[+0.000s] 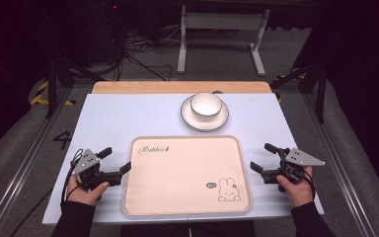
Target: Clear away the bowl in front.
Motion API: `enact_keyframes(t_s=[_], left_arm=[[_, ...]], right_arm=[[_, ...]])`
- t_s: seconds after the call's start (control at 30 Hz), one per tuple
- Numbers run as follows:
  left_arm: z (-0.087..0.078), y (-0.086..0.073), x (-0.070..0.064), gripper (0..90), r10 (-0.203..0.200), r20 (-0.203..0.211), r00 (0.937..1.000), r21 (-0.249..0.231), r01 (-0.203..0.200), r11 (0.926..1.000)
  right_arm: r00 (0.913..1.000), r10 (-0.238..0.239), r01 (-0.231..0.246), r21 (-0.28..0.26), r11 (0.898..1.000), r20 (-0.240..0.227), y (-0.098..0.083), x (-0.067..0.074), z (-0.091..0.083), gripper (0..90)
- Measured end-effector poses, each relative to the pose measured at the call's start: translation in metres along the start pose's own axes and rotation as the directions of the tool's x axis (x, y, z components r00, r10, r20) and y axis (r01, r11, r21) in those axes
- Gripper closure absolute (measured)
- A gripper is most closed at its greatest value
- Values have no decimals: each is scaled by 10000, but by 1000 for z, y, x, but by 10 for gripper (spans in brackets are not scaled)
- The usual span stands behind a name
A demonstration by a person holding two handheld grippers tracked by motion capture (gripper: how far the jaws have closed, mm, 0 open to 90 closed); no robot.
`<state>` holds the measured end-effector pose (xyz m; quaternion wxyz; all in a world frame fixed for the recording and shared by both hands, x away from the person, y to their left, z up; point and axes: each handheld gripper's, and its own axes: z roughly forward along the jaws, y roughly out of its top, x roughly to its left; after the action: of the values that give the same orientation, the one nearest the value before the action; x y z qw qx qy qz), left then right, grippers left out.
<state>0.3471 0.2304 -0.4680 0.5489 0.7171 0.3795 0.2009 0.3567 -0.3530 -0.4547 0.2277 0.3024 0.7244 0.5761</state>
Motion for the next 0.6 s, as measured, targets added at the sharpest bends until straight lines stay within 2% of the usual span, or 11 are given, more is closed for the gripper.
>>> enact_keyframes(t_s=[0.13, 0.23, 0.37, 0.6], left_arm=[[1, 0, -3, 81, 250, -43, 9997, 38, -249, 9997], [1, 1, -3, 81, 242, -15, 9997, 97, -242, 9997], [1, 5, -2, 80, -130, 29, 9999, 1, 129, 9999], [0, 16, -4, 55, -269, 244, 9993, -52, 271, 9996]], right_arm=[[10000, 34, -34, -31, 10000, 25, 0, 0, 0, 52], [10000, 37, -36, 72, 10000, -64, 0, 0, 1, 56], [10000, -33, 35, 181, 9998, -82, 1, 0, 1, 57], [9995, 293, -293, 4, 9996, -139, 0, -3, 0, 42]])
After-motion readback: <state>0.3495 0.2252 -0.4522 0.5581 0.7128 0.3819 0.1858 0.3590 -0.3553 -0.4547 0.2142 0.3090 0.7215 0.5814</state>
